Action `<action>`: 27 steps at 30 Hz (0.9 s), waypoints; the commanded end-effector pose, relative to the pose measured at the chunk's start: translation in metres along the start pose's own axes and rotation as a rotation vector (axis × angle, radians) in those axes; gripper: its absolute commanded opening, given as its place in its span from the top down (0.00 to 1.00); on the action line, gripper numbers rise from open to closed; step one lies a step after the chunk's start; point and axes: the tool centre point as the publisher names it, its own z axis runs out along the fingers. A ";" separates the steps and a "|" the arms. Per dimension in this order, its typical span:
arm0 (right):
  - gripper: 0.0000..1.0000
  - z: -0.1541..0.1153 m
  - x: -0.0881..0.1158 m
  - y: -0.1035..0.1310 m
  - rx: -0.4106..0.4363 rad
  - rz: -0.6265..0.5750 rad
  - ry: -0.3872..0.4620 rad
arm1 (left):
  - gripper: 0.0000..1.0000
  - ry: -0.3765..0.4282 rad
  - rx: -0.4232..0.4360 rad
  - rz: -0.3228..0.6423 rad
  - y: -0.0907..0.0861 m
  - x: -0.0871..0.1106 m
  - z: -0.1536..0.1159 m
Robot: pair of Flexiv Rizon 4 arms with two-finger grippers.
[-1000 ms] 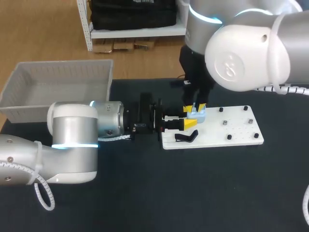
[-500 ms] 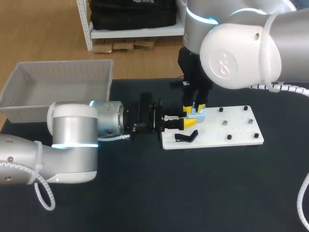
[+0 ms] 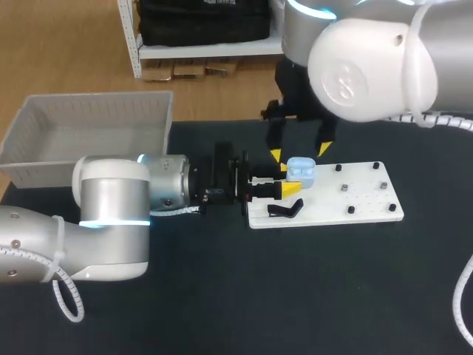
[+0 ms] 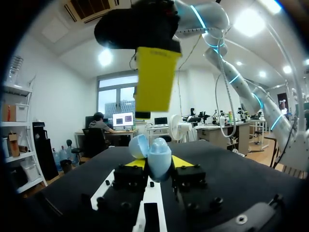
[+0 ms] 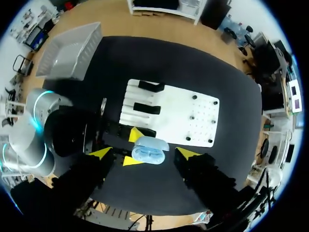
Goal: Pick up each earbud case from the left stands, insert the matching earbuds, close the lid, and place the case in the box.
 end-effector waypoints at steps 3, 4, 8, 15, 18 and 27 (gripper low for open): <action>0.00 -0.003 -0.006 -0.022 0.004 0.097 -0.042 | 1.00 -0.002 -0.003 0.002 -0.001 0.000 0.000; 0.00 -0.001 -0.010 -0.026 0.010 0.113 -0.041 | 1.00 -0.002 -0.003 0.002 -0.001 0.000 0.000; 0.00 0.009 -0.019 -0.038 0.032 0.178 -0.029 | 1.00 -0.002 -0.003 0.002 -0.001 0.000 0.000; 0.00 0.030 -0.027 -0.055 0.090 0.238 -0.014 | 1.00 -0.002 -0.003 0.002 -0.001 0.000 0.000; 0.00 0.033 -0.026 -0.058 0.090 0.244 -0.009 | 1.00 -0.002 -0.003 0.002 -0.001 0.000 0.000; 0.00 0.034 -0.004 -0.061 0.071 0.246 0.036 | 1.00 -0.002 -0.003 0.002 -0.001 0.000 0.000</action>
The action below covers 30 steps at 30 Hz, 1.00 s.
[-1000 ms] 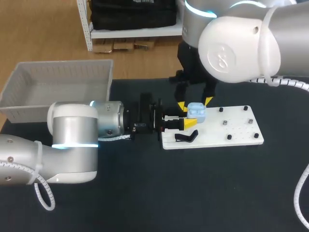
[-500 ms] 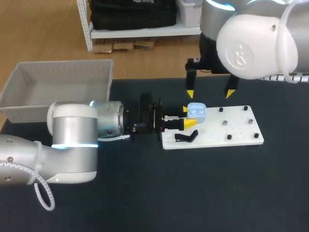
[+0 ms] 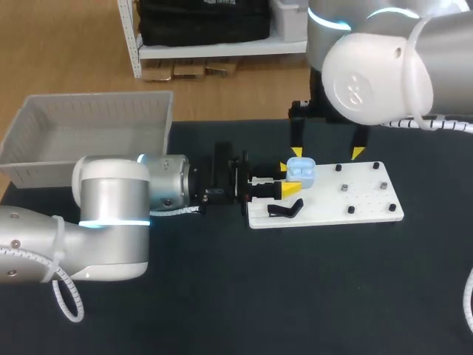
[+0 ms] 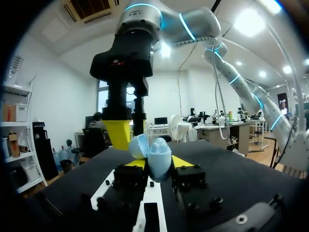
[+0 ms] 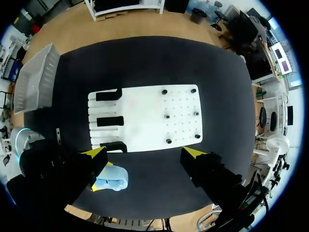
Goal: Pick up each earbud case from the left stands, insert the matching earbuds, close the lid, and place the case in the box.
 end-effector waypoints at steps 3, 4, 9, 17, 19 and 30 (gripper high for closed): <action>0.00 -0.002 0.015 -0.008 -0.024 -0.002 0.018 | 1.00 -0.002 -0.003 0.002 -0.001 0.001 0.000; 0.00 -0.002 0.016 -0.008 -0.030 -0.005 0.024 | 1.00 -0.002 -0.003 0.002 -0.001 0.001 0.000; 0.00 -0.003 0.022 -0.005 -0.050 -0.025 0.044 | 1.00 -0.002 -0.003 0.002 -0.001 0.001 0.000; 0.00 -0.022 0.021 -0.010 -0.074 -0.007 -0.087 | 1.00 -0.002 -0.003 0.002 -0.001 0.001 0.000; 0.00 -0.033 0.021 -0.013 -0.093 -0.019 -0.139 | 1.00 -0.002 -0.003 0.002 -0.001 0.001 0.000; 0.00 -0.064 0.033 -0.017 -0.205 -0.104 -0.245 | 1.00 0.110 -0.099 0.099 0.004 -0.043 -0.060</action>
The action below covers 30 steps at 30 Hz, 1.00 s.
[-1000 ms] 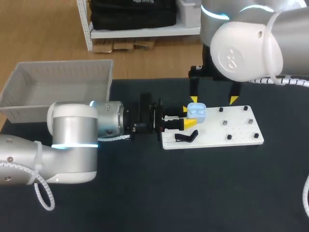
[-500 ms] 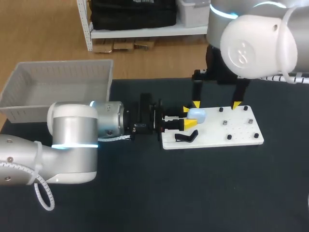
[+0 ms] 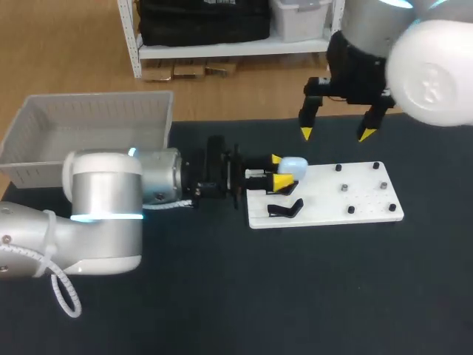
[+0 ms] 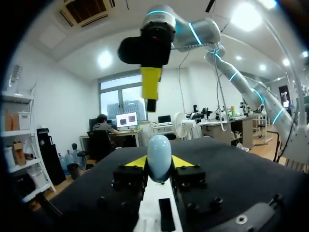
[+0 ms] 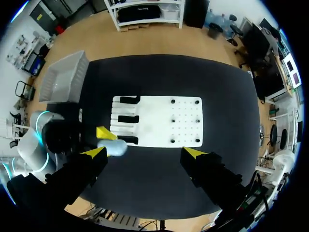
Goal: Pick up each earbud case from the left stands, insert the matching earbuds, close the lid, and place the case in the box.
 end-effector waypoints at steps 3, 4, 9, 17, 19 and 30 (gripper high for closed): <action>0.00 -0.004 0.017 -0.008 -0.026 0.000 -0.112 | 1.00 0.156 -0.115 0.058 0.000 -0.047 -0.076; 0.00 -0.004 0.017 -0.008 -0.026 0.000 -0.112 | 1.00 0.182 -0.142 0.067 0.005 -0.051 -0.088; 0.00 -0.004 0.017 -0.008 -0.026 0.000 -0.112 | 1.00 0.275 -0.235 0.106 0.027 -0.071 -0.138; 0.00 -0.004 0.017 -0.008 -0.026 0.000 -0.112 | 1.00 0.381 -0.334 0.100 0.069 -0.078 -0.189; 0.00 -0.004 0.017 -0.008 -0.026 0.000 -0.112 | 1.00 0.395 -0.359 0.078 0.079 -0.075 -0.203; 0.00 -0.004 0.017 -0.008 -0.026 0.000 -0.112 | 1.00 0.478 -0.504 -0.078 0.128 -0.027 -0.271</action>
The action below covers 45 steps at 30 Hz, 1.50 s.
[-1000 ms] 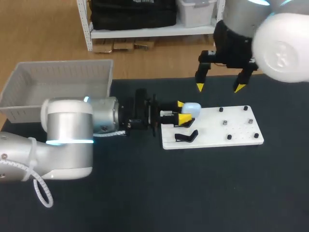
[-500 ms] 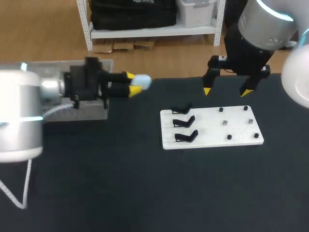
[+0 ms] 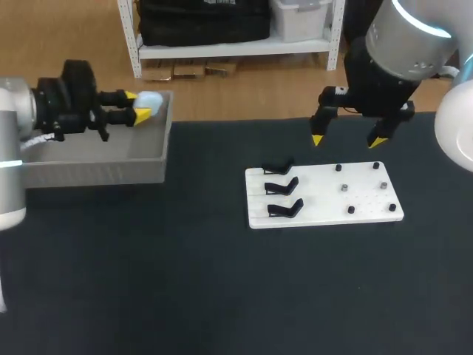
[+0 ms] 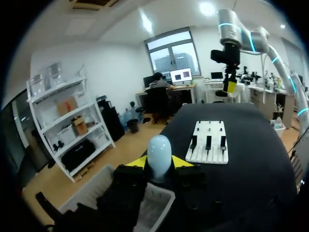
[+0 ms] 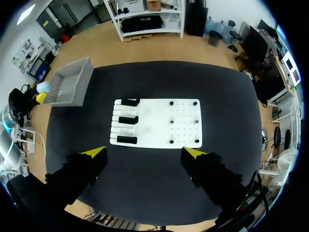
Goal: Pick up each earbud case from the left stands, insert the matching earbuds, close the lid, and place the case in the box.
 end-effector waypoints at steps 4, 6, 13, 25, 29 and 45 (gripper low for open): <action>0.00 0.000 0.002 -0.001 0.001 0.002 -0.008 | 1.00 0.037 -0.030 -0.094 0.048 0.043 0.010; 0.00 0.000 0.002 -0.001 0.001 0.002 -0.008 | 1.00 0.055 -0.038 -0.126 0.063 0.057 0.011; 0.00 0.000 0.002 -0.001 0.001 0.002 -0.008 | 1.00 0.118 -0.043 -0.189 0.114 0.090 0.023; 0.00 0.000 0.002 -0.001 0.001 0.002 -0.008 | 0.23 0.154 0.000 -0.175 0.132 0.105 0.030; 0.00 0.000 0.002 -0.001 0.001 0.002 -0.008 | 0.00 0.149 0.007 -0.165 0.120 0.103 0.024; 0.00 0.000 0.002 -0.001 0.001 0.002 -0.008 | 0.00 0.066 -0.001 -0.092 0.078 0.072 -0.003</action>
